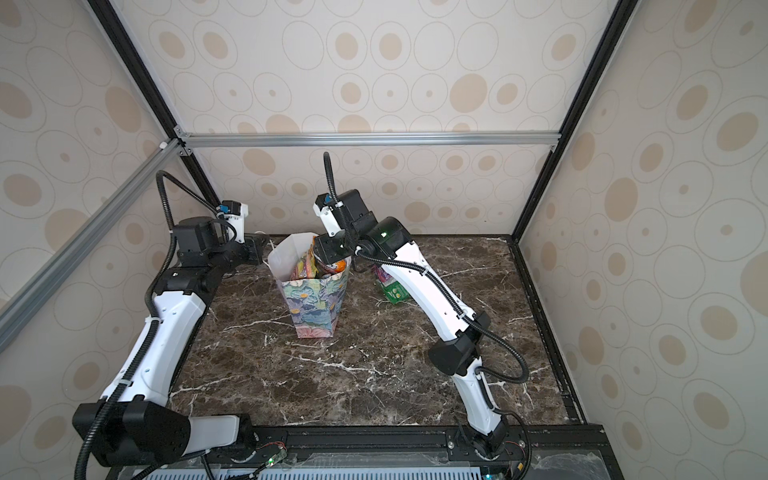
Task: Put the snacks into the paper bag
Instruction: 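Lower the orange FOX'S packet into the bag and open the right gripper, then withdraw the right gripper from the bag toward the pink and green packets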
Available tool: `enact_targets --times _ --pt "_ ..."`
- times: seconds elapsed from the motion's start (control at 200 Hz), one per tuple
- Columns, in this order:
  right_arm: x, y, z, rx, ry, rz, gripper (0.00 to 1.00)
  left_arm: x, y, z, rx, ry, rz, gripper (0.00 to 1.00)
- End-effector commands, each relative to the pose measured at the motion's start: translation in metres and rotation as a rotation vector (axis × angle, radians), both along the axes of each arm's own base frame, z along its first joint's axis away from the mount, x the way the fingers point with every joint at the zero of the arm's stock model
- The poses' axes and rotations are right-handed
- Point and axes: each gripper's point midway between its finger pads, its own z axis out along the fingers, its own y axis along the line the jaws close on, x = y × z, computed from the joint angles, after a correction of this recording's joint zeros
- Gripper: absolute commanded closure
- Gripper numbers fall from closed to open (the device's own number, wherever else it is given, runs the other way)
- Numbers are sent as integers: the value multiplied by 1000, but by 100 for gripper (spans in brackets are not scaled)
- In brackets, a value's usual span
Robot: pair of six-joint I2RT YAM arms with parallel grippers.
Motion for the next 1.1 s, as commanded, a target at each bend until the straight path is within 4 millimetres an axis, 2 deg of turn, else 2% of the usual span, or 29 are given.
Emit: enact_targets --times 0.0,0.22,0.305,0.43,0.54,0.65,0.76,0.775,0.825,1.045,1.095 --pt "-20 -13 18 -25 -25 19 46 -5 -4 32 2 -103 -23 100" --pt "-13 -8 -7 -100 -17 -1 45 -5 -5 32 0 -103 -24 100" --pt "-8 -7 -7 -120 -51 -21 46 -6 -6 33 0 -106 -27 100" --pt "-2 -14 13 -143 -154 -72 50 -7 -5 34 0 -112 -25 100" --pt "2 -38 40 -157 -243 -158 52 -7 -5 34 1 -113 -23 100" --pt "3 -62 51 -174 -295 -246 44 -6 -5 34 -1 -112 -23 100" --pt "4 -70 44 -168 -298 -295 40 -6 -5 34 -2 -112 -22 100" --pt "4 -70 34 -184 -285 -294 39 -7 -5 35 -3 -113 -22 100" --pt "6 -70 26 -188 -275 -306 38 -6 -5 35 -4 -114 -23 100" --pt "21 -46 2 -136 -203 -268 37 -6 -5 34 -5 -112 -25 100" --pt "27 -43 0 -141 -208 -271 40 -6 -6 34 -6 -112 -25 100"
